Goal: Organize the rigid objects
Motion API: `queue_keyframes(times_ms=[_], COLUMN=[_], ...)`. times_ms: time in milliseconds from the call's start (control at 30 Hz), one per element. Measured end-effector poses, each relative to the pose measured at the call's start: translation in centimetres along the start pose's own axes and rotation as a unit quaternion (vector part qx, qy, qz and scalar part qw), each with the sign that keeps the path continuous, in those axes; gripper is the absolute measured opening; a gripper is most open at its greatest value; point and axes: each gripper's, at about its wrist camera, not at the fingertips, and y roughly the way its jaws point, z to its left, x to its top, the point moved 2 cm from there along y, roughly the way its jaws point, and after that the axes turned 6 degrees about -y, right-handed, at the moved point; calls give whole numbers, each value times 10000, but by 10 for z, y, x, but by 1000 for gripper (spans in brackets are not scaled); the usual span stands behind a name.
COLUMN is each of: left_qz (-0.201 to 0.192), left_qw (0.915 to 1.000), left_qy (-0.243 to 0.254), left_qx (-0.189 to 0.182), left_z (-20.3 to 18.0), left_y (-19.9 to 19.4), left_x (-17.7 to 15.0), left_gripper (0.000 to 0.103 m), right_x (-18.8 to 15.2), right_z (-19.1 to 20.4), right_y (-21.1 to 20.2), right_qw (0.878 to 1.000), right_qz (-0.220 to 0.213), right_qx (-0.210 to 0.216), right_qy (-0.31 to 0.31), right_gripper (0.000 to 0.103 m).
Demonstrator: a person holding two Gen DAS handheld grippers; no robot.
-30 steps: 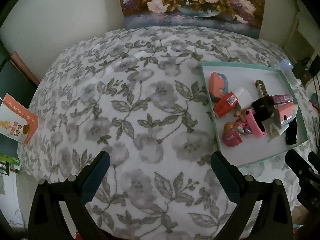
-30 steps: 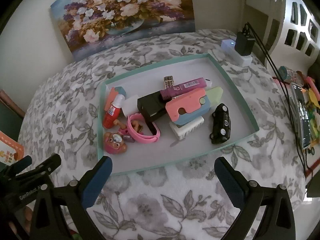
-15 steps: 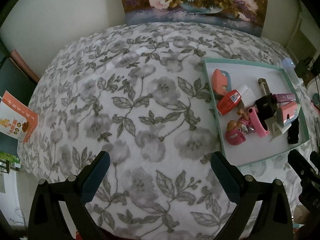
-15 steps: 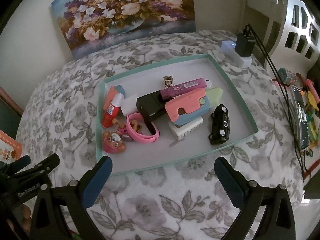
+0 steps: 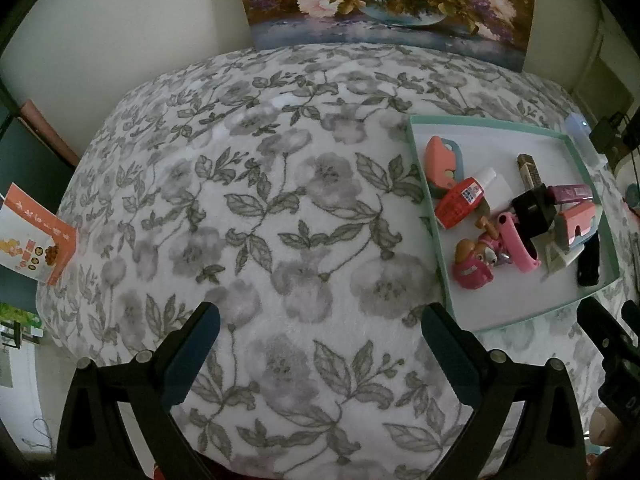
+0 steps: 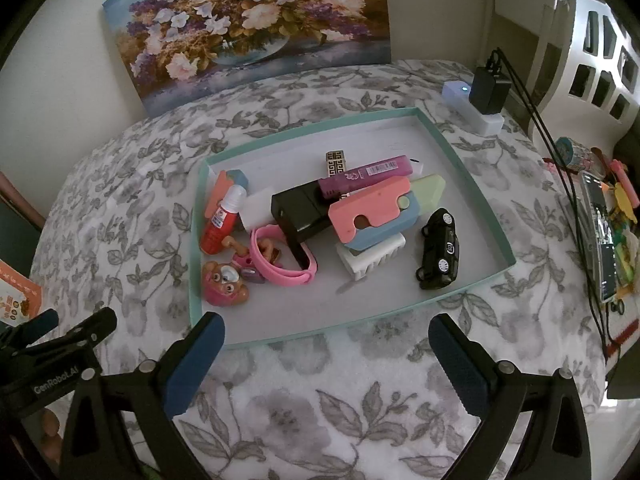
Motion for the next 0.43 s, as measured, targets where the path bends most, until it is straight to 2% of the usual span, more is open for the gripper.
queue_keyframes(times_ms=[433], left_qz=[26], left_qw=[10000], left_qy=[24], left_qx=[-37], left_z=[0], left_y=[0], left_x=[-1], left_gripper=[101], right_x=[0], right_z=[0], right_y=[0], right_qw=[10000], right_qz=[4], right_qx=[2], right_qy=[-13], right_gripper=[103])
